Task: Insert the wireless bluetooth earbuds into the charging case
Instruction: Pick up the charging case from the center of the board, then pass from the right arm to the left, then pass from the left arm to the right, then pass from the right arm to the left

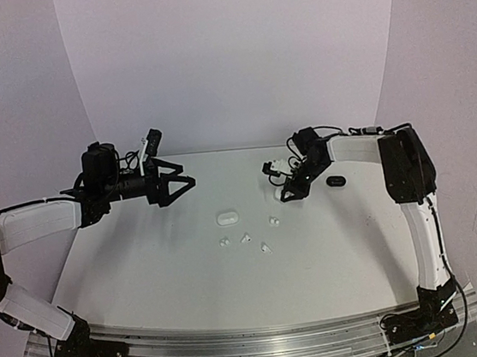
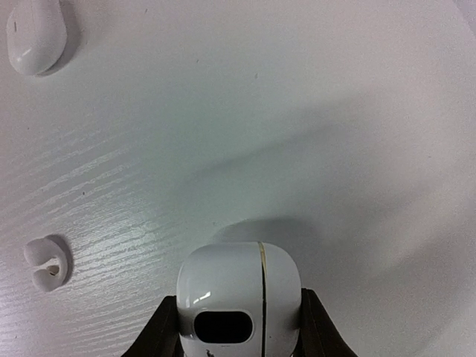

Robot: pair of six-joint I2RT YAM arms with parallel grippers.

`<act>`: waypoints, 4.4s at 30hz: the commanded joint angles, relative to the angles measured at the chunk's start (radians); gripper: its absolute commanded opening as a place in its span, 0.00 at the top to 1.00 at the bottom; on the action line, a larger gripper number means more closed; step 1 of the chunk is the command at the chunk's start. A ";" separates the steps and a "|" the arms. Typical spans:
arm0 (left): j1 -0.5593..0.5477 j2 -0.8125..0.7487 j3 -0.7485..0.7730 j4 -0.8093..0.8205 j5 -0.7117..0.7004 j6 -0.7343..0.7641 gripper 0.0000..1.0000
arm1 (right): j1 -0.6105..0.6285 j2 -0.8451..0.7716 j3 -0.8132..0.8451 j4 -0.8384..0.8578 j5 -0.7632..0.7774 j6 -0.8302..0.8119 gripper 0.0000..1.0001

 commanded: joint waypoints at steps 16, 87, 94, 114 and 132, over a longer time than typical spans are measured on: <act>0.001 0.002 0.160 0.111 0.193 -0.175 0.06 | 0.449 -0.572 -0.390 0.955 0.415 -0.277 0.91; -0.009 0.004 0.232 -0.067 0.422 0.392 1.00 | 0.453 -0.619 -0.205 0.377 -0.144 0.490 0.25; -0.016 -0.015 0.221 -0.062 0.416 0.360 1.00 | 0.454 -0.567 -0.160 0.374 -0.190 0.472 0.43; -0.007 -0.014 0.227 -0.110 0.434 0.286 0.37 | 0.454 -0.580 -0.118 0.375 -0.207 0.451 1.00; -0.032 0.017 0.269 -0.195 0.373 0.394 0.56 | 0.487 -0.556 -0.061 0.374 -0.166 0.438 1.00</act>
